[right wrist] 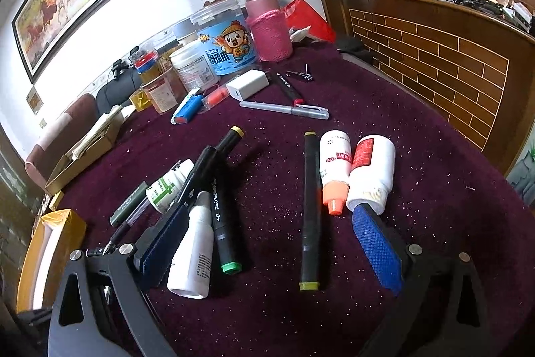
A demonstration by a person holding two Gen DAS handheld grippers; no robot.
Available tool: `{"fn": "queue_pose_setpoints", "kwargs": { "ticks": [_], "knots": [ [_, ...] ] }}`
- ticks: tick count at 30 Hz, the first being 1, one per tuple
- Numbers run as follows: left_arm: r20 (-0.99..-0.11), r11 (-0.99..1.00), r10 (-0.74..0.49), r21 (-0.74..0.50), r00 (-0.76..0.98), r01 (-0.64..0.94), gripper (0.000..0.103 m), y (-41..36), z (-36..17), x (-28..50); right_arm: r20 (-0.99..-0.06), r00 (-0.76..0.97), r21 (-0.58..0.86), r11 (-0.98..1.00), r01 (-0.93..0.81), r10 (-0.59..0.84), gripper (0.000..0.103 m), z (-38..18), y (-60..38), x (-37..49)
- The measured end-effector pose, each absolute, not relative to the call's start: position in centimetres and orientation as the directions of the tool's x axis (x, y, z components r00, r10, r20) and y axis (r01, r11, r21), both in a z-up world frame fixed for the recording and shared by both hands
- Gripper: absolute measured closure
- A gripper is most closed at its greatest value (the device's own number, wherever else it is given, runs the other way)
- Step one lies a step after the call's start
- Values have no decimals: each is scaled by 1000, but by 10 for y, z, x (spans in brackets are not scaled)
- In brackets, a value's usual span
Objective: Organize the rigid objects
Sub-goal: 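Grasp a black marker with the left gripper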
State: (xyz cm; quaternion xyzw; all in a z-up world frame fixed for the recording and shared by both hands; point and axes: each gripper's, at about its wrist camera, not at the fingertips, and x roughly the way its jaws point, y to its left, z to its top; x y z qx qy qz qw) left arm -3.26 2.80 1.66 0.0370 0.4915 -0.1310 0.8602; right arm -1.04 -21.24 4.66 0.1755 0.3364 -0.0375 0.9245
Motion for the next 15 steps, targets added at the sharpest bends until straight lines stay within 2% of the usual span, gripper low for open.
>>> {"fn": "queue_pose_setpoints", "kwargs": {
  "ticks": [5, 6, 7, 8, 9, 10, 11, 12, 13, 14, 15],
  "knots": [
    [-848, 965, -191, -72, 494, 251, 90, 30, 15, -37, -639, 768, 304, 934, 189, 53, 7, 46, -213, -10],
    [-843, 964, -184, -53, 506, 262, 82, 24, 14, -37, -639, 767, 306, 933, 191, 53, 7, 46, -214, -10],
    [-837, 960, -188, -46, 513, 277, 65, 21, 15, -43, -640, 767, 310, 931, 193, 54, 7, 45, -215, -9],
    [-831, 952, -202, -41, 519, 304, 54, 15, 13, -47, -640, 767, 315, 929, 195, 56, 7, 45, -216, -9],
    [-821, 941, -208, -21, 532, 337, 37, 6, 10, -53, -640, 766, 323, 925, 201, 58, 7, 44, -218, -9],
    [-815, 939, -184, 19, 549, 343, 36, 1, 9, -56, -640, 766, 327, 923, 203, 59, 7, 44, -218, -9],
    [-810, 939, -170, 40, 561, 342, 40, -3, 10, -59, -642, 764, 332, 920, 207, 60, 7, 43, -219, -9],
    [-811, 940, -199, 1, 550, 341, 59, -1, 11, -60, -643, 763, 338, 918, 209, 63, 7, 42, -220, -8],
    [-802, 940, -224, -28, 554, 341, 94, 3, 13, -62, -643, 763, 342, 916, 211, 64, 7, 42, -221, -8],
    [-803, 938, -233, -37, 549, 344, 93, 6, 14, -63, -643, 763, 345, 915, 212, 66, 7, 42, -221, -8],
    [-802, 937, -278, -104, 529, 335, 95, 16, 16, -63, -642, 764, 346, 914, 212, 66, 7, 42, -221, -8]
  ]
}}
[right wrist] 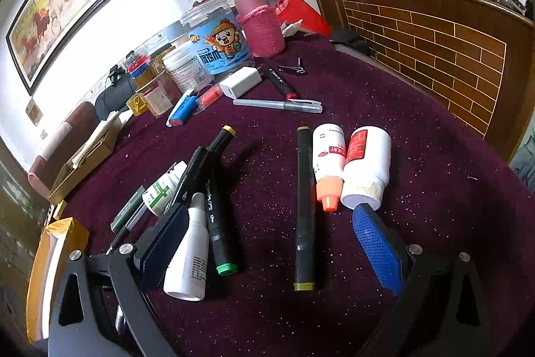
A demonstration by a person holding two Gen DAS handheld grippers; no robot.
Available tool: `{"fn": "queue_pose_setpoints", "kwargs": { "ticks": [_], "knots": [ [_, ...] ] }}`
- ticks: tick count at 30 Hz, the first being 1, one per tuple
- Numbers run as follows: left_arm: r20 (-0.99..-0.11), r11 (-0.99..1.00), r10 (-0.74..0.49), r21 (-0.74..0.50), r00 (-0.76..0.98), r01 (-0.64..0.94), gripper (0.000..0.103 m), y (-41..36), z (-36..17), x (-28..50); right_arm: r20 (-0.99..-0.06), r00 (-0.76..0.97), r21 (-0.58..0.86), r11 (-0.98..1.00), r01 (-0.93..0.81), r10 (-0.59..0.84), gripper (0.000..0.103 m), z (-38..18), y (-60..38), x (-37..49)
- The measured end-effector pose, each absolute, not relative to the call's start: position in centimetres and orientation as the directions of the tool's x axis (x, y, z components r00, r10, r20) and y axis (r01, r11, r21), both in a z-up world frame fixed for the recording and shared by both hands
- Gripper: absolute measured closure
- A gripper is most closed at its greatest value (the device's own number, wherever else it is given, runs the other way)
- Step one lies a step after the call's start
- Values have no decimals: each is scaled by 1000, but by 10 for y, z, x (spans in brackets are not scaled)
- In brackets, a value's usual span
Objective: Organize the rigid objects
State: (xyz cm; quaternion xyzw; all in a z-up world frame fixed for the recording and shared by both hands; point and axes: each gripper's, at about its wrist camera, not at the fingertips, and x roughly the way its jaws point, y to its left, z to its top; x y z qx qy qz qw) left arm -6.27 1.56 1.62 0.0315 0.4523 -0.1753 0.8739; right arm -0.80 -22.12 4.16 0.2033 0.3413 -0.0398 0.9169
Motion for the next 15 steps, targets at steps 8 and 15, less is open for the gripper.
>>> {"fn": "queue_pose_setpoints", "kwargs": {
  "ticks": [8, 15],
  "knots": [
    [-699, 893, -446, -307, 560, 328, 96, 66, 47, -89, -641, 765, 359, 907, 220, 68, 7, 41, -222, -9],
    [-621, 862, -506, -346, 599, 369, 96, 93, 73, -117, -570, 810, 499, 842, 207, 139, 7, 61, -265, -41]
  ]
}}
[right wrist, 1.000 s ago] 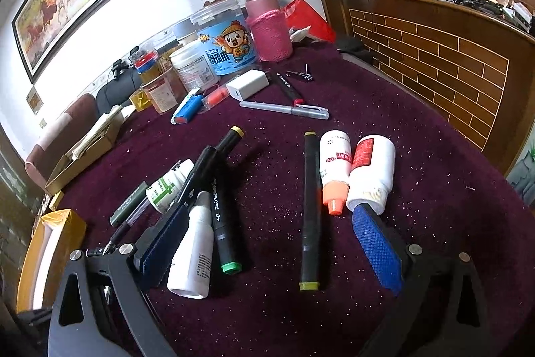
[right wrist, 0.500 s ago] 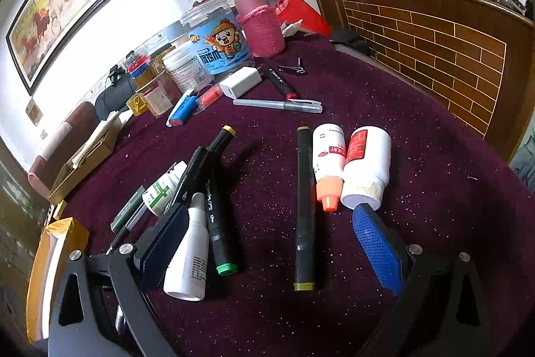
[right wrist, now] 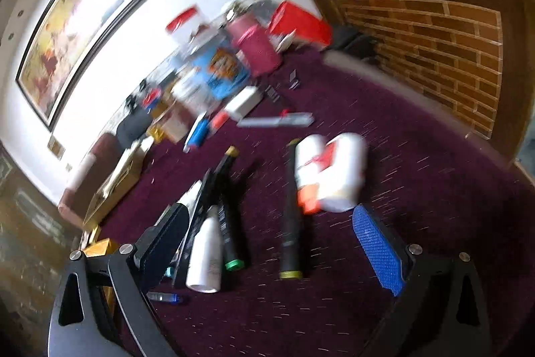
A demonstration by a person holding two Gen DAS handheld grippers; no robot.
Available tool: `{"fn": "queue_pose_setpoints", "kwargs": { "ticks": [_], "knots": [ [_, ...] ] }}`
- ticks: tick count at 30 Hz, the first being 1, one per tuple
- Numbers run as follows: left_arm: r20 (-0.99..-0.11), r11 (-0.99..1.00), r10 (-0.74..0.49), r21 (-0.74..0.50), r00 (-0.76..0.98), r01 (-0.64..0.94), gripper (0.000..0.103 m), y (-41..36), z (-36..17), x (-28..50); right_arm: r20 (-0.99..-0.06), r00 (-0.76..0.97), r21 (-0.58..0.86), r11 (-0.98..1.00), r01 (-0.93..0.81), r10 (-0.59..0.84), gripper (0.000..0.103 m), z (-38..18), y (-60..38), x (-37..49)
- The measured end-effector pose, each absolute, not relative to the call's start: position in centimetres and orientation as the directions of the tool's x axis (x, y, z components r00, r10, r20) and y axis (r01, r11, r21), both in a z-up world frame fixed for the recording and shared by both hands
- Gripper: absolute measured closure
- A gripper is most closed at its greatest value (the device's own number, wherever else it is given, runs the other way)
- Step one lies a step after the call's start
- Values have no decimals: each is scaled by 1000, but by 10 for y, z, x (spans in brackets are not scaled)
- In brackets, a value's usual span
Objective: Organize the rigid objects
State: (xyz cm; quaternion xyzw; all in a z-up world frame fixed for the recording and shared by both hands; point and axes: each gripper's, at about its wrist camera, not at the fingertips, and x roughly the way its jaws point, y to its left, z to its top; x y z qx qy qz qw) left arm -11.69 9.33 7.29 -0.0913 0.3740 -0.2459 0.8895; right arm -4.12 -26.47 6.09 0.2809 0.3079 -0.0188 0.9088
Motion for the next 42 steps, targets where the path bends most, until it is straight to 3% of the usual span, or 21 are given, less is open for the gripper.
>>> {"fn": "queue_pose_setpoints", "kwargs": {
  "ticks": [4, 6, 9, 17, 23, 25, 26, 28, 35, 42],
  "knots": [
    [-608, 850, -528, -376, 593, 370, 96, 101, 72, -117, -654, 753, 384, 890, 245, 75, 8, 68, -281, -29],
    [-604, 844, -536, -386, 590, 373, 96, 102, 71, -115, -692, 721, 305, 921, 241, 40, 28, 66, -277, -19],
    [-606, 844, -536, -386, 588, 372, 96, 102, 70, -115, -710, 696, 322, 929, 184, 108, 51, 62, -269, -11],
    [-616, 853, -521, -386, 591, 351, 96, 108, 68, -112, -780, 611, 274, 951, 141, 134, 55, 41, -239, 7],
    [-625, 851, -525, -409, 578, 330, 96, 111, 60, -108, -802, 596, 193, 961, 199, 38, 55, 31, -228, 24],
    [-624, 848, -529, -420, 575, 324, 96, 113, 59, -107, -799, 601, 154, 965, 213, -5, 69, 31, -223, 28],
    [-621, 846, -531, -427, 576, 320, 96, 116, 60, -107, -798, 601, 128, 967, 222, -32, 81, 30, -222, 27],
    [-615, 847, -527, -430, 586, 311, 96, 121, 64, -108, -795, 606, 182, 960, 211, 18, 90, 30, -226, 24],
    [-582, 828, -545, -485, 603, 280, 96, 153, 78, -108, -728, 647, 408, 902, 143, 227, 90, 52, -228, -6],
    [-596, 838, -515, -501, 617, 215, 96, 196, 92, -83, -625, 613, 568, 820, -69, 484, 90, 89, -162, -16]
  ]
}}
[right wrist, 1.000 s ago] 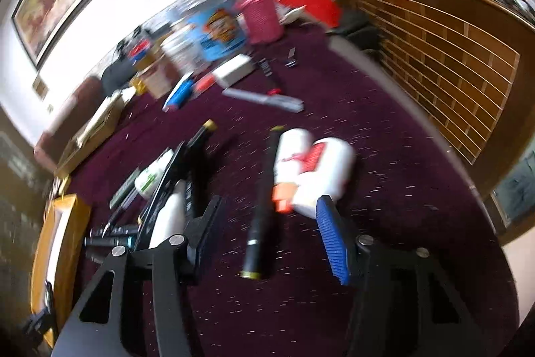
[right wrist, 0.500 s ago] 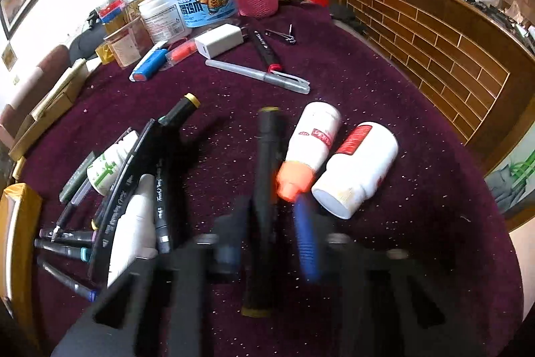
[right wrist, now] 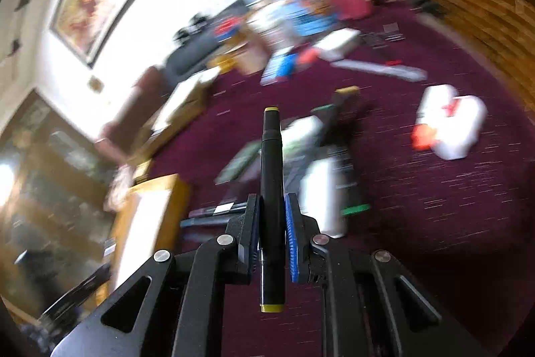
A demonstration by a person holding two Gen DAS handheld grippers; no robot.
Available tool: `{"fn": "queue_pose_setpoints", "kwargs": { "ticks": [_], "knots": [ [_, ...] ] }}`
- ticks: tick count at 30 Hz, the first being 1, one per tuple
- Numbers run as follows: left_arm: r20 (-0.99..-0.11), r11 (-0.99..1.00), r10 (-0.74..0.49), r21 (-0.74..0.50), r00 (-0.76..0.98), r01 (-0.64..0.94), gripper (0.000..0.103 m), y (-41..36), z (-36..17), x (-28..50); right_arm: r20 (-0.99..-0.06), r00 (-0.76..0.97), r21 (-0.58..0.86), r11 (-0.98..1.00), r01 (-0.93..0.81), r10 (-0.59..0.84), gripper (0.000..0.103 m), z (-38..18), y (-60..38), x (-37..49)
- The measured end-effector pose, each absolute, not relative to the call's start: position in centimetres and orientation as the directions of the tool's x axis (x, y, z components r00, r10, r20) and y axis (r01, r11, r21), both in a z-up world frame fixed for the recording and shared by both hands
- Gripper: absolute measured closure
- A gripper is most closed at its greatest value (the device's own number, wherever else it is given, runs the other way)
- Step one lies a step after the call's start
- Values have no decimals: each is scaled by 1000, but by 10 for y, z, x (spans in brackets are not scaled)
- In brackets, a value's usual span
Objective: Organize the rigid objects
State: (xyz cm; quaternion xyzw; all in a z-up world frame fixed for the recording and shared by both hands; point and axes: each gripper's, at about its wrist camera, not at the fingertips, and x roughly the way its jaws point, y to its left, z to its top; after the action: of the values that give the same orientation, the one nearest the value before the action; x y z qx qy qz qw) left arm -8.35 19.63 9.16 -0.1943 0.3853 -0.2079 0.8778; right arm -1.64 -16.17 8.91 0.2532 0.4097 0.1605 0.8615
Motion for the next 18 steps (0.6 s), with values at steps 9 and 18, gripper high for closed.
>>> {"fn": "queue_pose_setpoints", "kwargs": {
  "ticks": [9, 18],
  "knots": [
    [-642, 823, -488, -565, 591, 66, 96, 239, 58, -16, -626, 398, 651, 730, -208, 671, 90, 76, -9, 21],
    [-670, 810, -470, -586, 574, -21, 96, 247, 26, 26, -734, 348, 541, 812, -219, 583, 90, 50, 79, 47]
  ]
}}
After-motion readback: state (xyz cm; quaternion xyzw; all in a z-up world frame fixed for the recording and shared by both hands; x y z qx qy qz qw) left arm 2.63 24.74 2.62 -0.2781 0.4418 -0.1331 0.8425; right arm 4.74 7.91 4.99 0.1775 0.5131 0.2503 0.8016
